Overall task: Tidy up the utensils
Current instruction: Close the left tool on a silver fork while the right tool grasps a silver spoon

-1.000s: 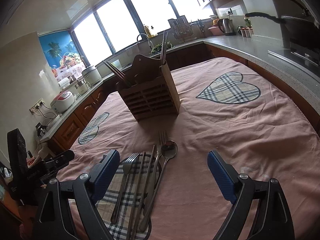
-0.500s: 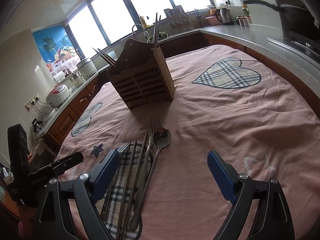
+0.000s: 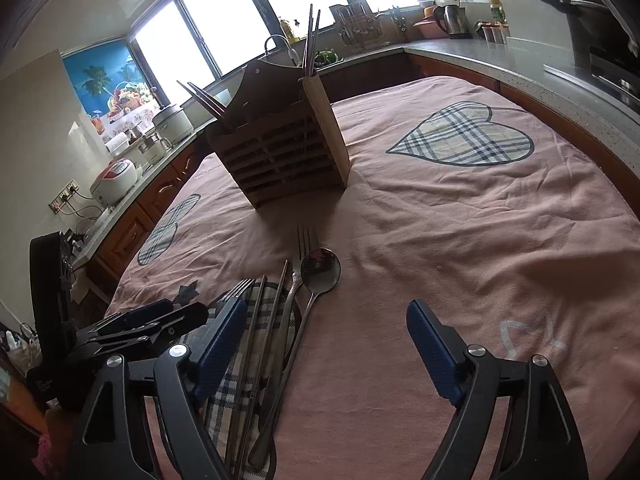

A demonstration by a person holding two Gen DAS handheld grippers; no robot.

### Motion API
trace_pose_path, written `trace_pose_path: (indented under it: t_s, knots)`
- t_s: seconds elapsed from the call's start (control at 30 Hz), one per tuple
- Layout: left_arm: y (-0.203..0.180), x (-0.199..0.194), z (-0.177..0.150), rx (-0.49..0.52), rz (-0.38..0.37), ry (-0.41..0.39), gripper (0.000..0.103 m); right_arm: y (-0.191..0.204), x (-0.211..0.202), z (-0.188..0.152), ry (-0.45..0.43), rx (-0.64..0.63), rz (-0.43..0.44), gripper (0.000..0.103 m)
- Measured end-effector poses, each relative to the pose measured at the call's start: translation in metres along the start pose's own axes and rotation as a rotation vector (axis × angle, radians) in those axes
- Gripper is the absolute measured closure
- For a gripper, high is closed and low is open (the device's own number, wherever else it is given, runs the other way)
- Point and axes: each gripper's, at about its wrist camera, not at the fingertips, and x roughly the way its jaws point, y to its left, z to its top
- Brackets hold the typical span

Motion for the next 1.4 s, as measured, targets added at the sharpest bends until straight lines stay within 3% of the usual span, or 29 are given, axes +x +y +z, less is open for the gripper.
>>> trace_pose_path:
  t_s: [0.1, 0.27, 0.3, 0.53, 0.83, 0.97, 1.07, 1.2, 1.4]
  knots:
    - [-0.002, 0.008, 0.002, 0.009, -0.006, 0.022, 0.028, -0.002, 0.009, 0.003, 0.023, 0.008, -0.003, 0.043]
    - [-0.007, 0.022, 0.003, 0.035, -0.016, 0.07, 0.033, -0.005, 0.024, 0.007, 0.057, 0.017, -0.003, 0.049]
    - [-0.008, 0.025, 0.002, 0.041, -0.013, 0.08, 0.043, -0.005, 0.026, 0.008, 0.062, 0.015, -0.003, 0.05]
    - [-0.004, 0.022, 0.002, 0.053, -0.05, 0.085, 0.077, 0.002, 0.05, 0.014, 0.094, -0.01, -0.019, 0.05]
    - [0.015, 0.019, 0.004, 0.01, -0.07, 0.109, 0.078, 0.014, 0.074, 0.018, 0.131, -0.079, -0.047, 0.051]
    - [0.011, 0.022, 0.006, 0.027, -0.058, 0.109, 0.075, 0.018, 0.081, 0.023, 0.135, -0.121, -0.093, 0.068]
    - [0.009, 0.023, 0.008, 0.035, -0.063, 0.11, 0.07, 0.02, 0.082, 0.022, 0.132, -0.141, -0.101, 0.068]
    - [0.011, 0.023, 0.009, 0.027, -0.077, 0.108, 0.078, 0.019, 0.075, 0.022, 0.116, -0.13, -0.084, 0.068]
    - [0.02, 0.014, 0.008, -0.005, -0.087, 0.095, 0.08, 0.017, 0.057, 0.024, 0.083, -0.116, -0.063, 0.068]
